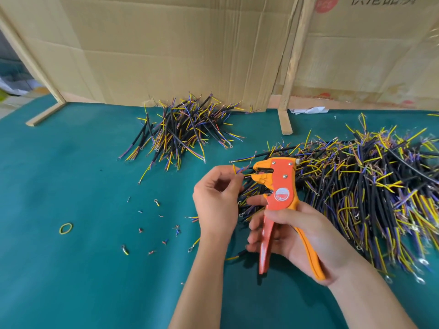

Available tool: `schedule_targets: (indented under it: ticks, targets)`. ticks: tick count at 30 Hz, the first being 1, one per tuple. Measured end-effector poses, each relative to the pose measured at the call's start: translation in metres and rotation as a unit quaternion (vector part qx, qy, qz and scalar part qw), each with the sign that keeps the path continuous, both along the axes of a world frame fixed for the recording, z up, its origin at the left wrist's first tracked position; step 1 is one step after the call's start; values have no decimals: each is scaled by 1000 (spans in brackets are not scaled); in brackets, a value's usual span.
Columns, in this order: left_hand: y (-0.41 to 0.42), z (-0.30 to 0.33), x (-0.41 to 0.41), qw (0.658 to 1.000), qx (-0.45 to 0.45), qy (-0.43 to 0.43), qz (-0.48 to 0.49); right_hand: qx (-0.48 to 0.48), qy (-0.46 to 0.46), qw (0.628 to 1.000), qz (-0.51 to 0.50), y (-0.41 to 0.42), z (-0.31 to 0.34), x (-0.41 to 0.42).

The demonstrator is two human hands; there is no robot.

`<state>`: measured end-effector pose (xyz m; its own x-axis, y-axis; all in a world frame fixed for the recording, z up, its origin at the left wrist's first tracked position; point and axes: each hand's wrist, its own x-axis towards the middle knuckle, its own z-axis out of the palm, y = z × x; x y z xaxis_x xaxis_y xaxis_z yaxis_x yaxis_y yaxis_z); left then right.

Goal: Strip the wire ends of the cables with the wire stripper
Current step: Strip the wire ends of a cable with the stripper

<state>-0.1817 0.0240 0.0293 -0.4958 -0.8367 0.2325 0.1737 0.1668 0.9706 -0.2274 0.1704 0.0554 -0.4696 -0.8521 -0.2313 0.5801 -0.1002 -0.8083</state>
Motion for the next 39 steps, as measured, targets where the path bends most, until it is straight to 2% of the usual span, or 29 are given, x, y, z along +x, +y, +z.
schedule_targets:
  ticks: [9, 13, 20, 23, 27, 32, 39]
  targets:
    - [5, 2, 0, 996, -65, -51, 36, 15, 27, 999, 14, -3, 1, 5]
    - [8, 4, 2, 995, -78, -52, 36, 20, 21, 998, -55, -8, -1, 7]
    - [9, 6, 1, 996, -65, -56, 23, -77, -30, 990, -117, -10, -3, 4]
    - [4, 7, 2, 999, -21, -20, 22, -71, -19, 993, -95, 2, -6, -12]
    - [4, 9, 3, 1000, -28, -13, 3, -44, -33, 997, -47, 8, -13, -21]
    - [0, 8, 6, 996, -77, -36, -4, -40, -29, 998, 36, 14, -10, -22]
    - [0, 8, 9, 974, -213, -77, 10, -44, -13, 997, 59, 20, -1, -19]
